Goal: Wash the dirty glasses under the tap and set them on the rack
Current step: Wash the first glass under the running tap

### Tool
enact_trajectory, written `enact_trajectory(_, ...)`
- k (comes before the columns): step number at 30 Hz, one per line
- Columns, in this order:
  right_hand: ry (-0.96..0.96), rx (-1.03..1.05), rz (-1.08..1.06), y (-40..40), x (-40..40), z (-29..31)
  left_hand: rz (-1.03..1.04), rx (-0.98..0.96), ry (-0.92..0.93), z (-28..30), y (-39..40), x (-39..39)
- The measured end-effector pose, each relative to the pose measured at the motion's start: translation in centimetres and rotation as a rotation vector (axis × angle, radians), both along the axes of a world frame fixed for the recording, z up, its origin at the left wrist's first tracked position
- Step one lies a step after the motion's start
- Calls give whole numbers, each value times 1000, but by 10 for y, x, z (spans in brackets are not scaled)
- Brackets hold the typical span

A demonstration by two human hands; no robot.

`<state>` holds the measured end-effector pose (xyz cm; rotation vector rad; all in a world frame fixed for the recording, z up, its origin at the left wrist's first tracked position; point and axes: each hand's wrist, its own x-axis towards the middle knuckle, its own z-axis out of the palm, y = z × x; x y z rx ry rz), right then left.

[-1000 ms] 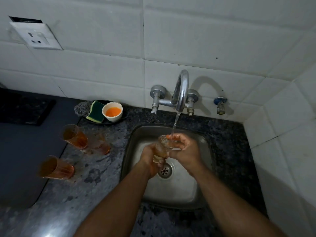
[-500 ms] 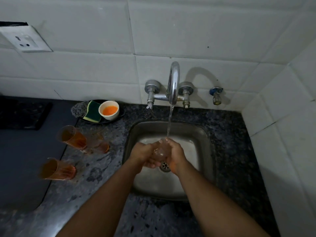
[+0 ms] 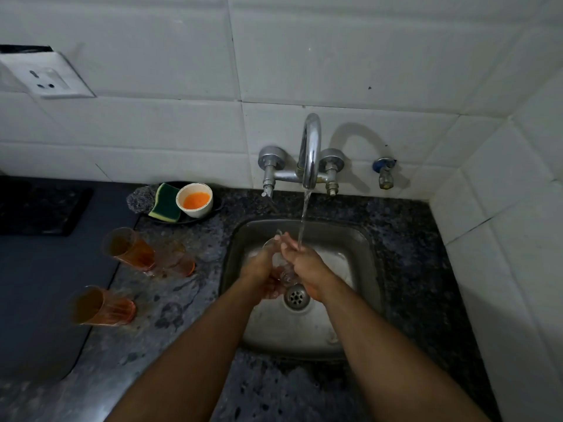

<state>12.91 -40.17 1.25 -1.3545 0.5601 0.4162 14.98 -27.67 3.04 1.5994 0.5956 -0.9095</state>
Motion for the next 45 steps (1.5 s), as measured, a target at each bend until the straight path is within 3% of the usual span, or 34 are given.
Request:
enact_trajectory(4,76,155,-117,2,-3,2,154,-24,-32,-8,-17,8)
enact_trajectory(7,1,247,-151,-1,-14,3,217,-174,73,-1,-22,14)
enact_trajectory(11,-122,32,-252,6,-25,-1,320,-215,236,10,-29,21)
enact_trajectory(14,-91,-115,-471,15,-20,-3,403,-242,257,9,-40,19)
enact_trajectory(16,-96,-215,-475,17,-16,-4,501,-251,278,8,-46,18)
enact_trajectory(20,-245,-209,-358,18,-26,-11,524,-282,298,11,-46,20)
enact_trajectory(23,-187,-117,-491,18,-28,-13,566,-297,296,4,-48,17)
enact_trajectory(27,-110,-210,-536,22,-23,-10,667,-345,285,-7,-51,9)
enact_trajectory(31,-192,-159,-453,29,-33,-18,680,-352,238,-6,-50,12)
enact_trajectory(36,-131,-2,-636,24,-29,-13,664,-276,161,-2,-53,5)
enact_trajectory(41,-172,-190,-517,30,-25,-7,622,-120,-61,5,-51,1)
enact_trajectory(45,-277,-222,-407,12,-27,-3,563,-236,-70,8,-42,2)
